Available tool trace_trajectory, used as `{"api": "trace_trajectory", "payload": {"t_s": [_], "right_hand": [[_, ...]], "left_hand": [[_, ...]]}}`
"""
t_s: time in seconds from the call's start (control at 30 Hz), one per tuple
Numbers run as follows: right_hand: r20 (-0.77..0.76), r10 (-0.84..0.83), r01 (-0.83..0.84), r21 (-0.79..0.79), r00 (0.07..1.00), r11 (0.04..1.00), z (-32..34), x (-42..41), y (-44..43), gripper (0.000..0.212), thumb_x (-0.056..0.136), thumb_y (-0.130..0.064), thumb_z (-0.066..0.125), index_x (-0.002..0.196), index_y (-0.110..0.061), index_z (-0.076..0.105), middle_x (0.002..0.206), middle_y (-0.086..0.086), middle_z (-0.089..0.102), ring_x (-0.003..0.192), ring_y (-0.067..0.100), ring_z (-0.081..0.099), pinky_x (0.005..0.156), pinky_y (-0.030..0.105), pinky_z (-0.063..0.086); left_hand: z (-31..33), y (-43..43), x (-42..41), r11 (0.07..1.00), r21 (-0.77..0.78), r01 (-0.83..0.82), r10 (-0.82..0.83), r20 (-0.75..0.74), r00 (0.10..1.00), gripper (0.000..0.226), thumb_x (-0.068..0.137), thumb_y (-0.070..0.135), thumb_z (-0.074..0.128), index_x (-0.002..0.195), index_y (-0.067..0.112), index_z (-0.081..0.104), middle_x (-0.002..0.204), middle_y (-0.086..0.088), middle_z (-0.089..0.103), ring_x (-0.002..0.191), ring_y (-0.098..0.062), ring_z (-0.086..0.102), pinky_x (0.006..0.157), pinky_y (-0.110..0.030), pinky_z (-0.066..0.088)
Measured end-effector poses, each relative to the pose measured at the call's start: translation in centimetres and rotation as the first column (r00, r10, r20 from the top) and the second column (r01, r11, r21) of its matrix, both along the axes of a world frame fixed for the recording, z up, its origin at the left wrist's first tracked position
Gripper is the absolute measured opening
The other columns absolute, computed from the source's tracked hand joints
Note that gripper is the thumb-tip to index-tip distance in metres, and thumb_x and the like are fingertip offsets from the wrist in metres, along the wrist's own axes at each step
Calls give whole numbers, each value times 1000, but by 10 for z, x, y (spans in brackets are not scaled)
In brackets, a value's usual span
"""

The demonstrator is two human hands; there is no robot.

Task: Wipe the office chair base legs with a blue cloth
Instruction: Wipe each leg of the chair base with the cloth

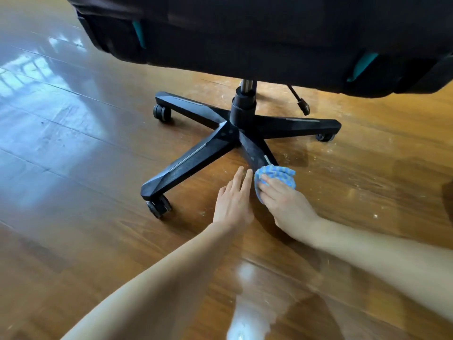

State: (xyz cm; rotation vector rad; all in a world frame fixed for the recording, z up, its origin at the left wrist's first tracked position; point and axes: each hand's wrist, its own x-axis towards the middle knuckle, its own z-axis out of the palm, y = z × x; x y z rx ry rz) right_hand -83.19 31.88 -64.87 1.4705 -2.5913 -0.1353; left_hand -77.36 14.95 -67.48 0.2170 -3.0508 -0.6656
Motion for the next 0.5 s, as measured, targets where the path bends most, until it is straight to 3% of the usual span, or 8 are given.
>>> {"api": "trace_trajectory", "payload": {"t_s": [0.1,0.17,0.3,0.5], "right_hand": [[-168,-10,44,199,986,979,5,-34,-60,49,102,-8,36,149,4,45,159,22,40,154,37,27,125,46,26],[-220,-25,81,252,975,964,11,-52,-95,47,109,-14,36,153,1,39,164,22,31,156,39,17,127,48,18],[-269,-13,107,338,963,935,16,-61,-116,47,108,-15,38,152,2,40,162,25,30,155,44,16,126,51,18],[-306,79,100,527,949,844,-15,-26,-68,51,110,-17,34,153,10,31,161,36,22,152,52,17,124,56,18]], "left_hand": [[-8,-11,11,993,-27,-114,114,13,993,106,83,9,69,171,20,10,179,-8,5,163,-29,18,128,-46,24],[-10,-21,9,984,-80,-158,159,7,987,104,85,13,70,170,18,11,179,-10,5,163,-31,15,129,-47,22],[-11,-29,-1,976,-136,-169,178,57,982,98,90,21,69,170,17,12,179,-12,5,164,-33,9,131,-49,17],[-11,-28,-13,967,-168,-191,208,92,974,89,93,28,64,167,16,16,178,-14,7,164,-33,7,130,-51,14]]}}
